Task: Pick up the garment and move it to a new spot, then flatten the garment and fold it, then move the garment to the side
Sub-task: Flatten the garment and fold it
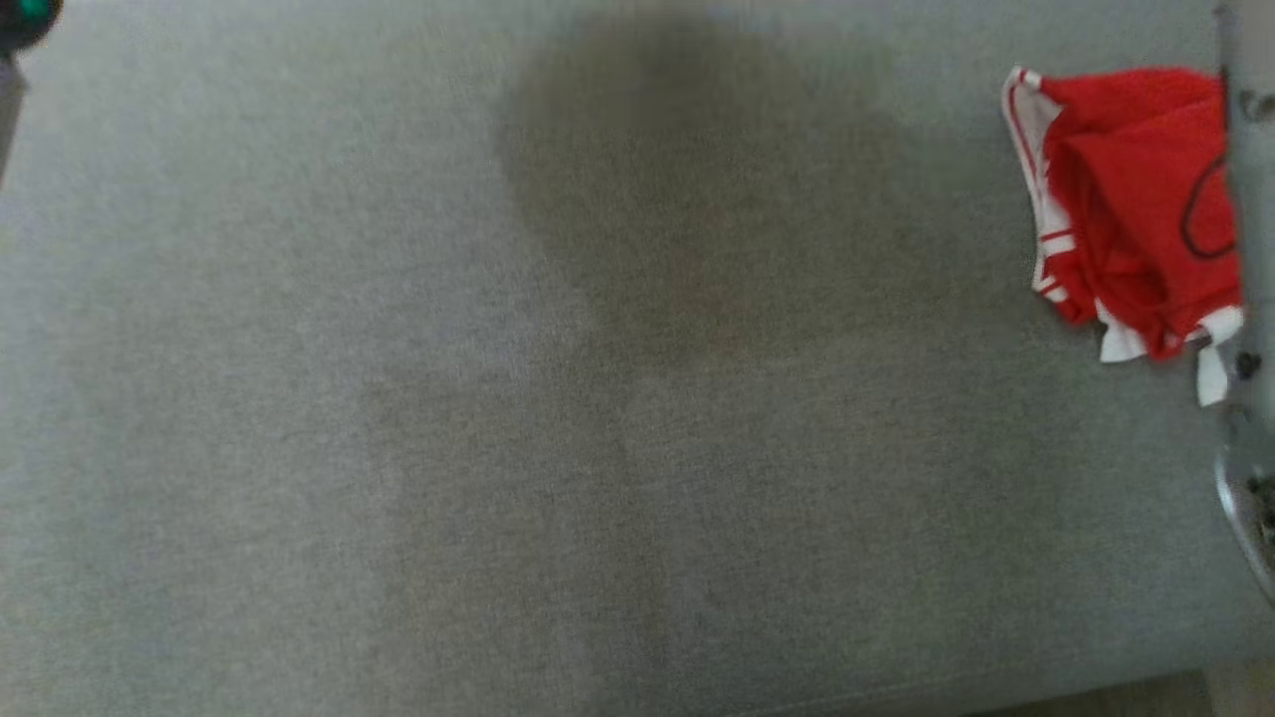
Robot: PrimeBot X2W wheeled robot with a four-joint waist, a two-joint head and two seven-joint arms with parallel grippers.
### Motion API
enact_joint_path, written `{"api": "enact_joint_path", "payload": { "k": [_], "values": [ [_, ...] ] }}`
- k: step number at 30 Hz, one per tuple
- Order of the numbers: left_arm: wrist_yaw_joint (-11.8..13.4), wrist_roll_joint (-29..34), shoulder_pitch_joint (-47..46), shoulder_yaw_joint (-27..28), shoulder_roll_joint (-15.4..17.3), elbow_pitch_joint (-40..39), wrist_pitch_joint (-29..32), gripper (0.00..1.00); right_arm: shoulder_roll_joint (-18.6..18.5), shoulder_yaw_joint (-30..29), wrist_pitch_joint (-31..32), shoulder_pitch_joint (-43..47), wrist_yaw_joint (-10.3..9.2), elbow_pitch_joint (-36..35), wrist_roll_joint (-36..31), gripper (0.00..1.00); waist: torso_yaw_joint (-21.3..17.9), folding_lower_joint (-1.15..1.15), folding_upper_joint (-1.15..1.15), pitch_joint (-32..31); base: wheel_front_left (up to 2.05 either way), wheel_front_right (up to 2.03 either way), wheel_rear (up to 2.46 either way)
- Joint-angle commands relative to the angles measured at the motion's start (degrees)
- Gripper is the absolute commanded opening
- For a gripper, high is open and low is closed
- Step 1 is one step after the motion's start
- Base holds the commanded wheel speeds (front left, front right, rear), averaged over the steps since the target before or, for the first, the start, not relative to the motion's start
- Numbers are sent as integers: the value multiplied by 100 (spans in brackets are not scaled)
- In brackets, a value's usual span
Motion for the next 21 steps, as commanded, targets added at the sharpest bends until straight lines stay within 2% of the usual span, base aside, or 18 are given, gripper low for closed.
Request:
{"api": "enact_joint_path", "payload": {
  "k": [1, 6, 8, 15, 21],
  "values": [
    [16, -38, -343, 143, 168, 190, -374, 0, 163, -234, -320, -184, -5, 273, -138, 0, 0, -4, 0, 213, 0, 0, 0],
    [15, -490, -97, -524, 17, 335, -704, 0, 315, -21, -575, 23, -5, 1345, -291, 0, 80, -4, 0, 195, 0, 0, 0],
    [14, -602, 20, -694, 8, 312, -728, 0, 316, 88, -593, 123, -5, 1544, -282, 0, 100, -4, 0, 180, 0, 0, 0],
    [14, -1258, 1122, -2069, 119, 27, -804, 0, 218, 1223, -470, 986, -5, 2668, 118, 0, 179, -4, 0, -85, 0, 0, 0],
    [14, -1531, 1927, -2939, 269, -230, -830, 0, -109, 2234, -71, 1531, -5, 2826, 933, 0, 199, -4, 0, -433, 0, 0, 0]
  ]
}}
